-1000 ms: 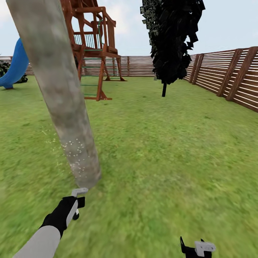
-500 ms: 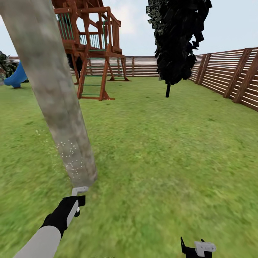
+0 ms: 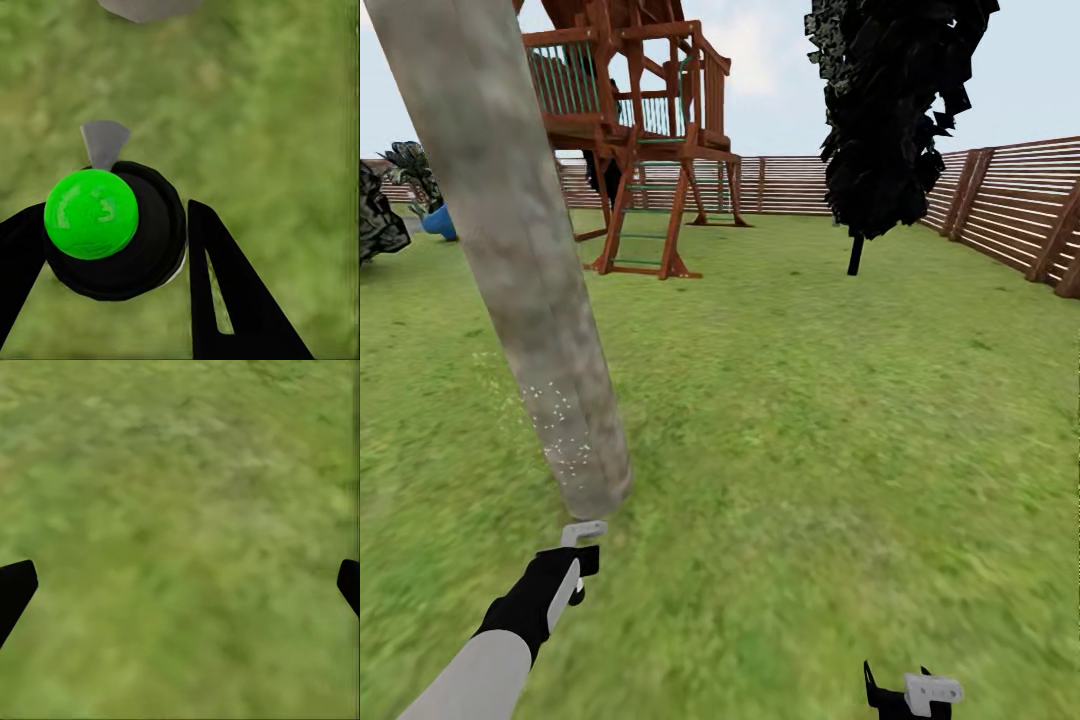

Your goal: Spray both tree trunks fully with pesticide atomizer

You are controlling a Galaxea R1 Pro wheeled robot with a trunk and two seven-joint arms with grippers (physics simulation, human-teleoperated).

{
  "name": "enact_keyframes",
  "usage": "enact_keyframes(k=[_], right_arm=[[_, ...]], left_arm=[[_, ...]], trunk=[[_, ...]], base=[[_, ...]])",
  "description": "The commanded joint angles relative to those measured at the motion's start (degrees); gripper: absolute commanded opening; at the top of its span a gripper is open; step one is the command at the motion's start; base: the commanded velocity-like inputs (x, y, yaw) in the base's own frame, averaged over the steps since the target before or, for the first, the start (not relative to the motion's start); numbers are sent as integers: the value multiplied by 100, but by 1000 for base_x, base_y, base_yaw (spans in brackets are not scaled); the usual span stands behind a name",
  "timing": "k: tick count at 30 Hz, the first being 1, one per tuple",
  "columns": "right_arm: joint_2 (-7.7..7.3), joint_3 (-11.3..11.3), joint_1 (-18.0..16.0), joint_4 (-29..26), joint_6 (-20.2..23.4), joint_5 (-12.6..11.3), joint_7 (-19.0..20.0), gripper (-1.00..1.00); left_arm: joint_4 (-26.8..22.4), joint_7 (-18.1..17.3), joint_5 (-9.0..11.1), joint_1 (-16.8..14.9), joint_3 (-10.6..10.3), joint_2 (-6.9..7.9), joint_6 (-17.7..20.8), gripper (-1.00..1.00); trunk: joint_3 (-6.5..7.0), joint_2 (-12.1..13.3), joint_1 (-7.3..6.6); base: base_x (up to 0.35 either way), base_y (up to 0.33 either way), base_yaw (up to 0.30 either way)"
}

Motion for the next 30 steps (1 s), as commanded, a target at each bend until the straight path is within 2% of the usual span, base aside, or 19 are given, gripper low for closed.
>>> enact_keyframes(k=[1, 5, 30], right_arm=[[-1, 0, 0, 0, 0, 0, 0, 100], [7, 0, 0, 0, 0, 0, 0, 100], [7, 0, 0, 9, 0, 1, 0, 100]], left_arm=[[0, 1, -4, 0, 0, 0, 2, -100], [0, 2, 3, 0, 0, 0, 1, -100], [0, 10, -2, 0, 0, 0, 1, -100]], trunk=[[0, 0, 0], [0, 0, 0], [0, 0, 0]], base=[[132, -266, 1], [160, -257, 129], [157, -250, 278]])
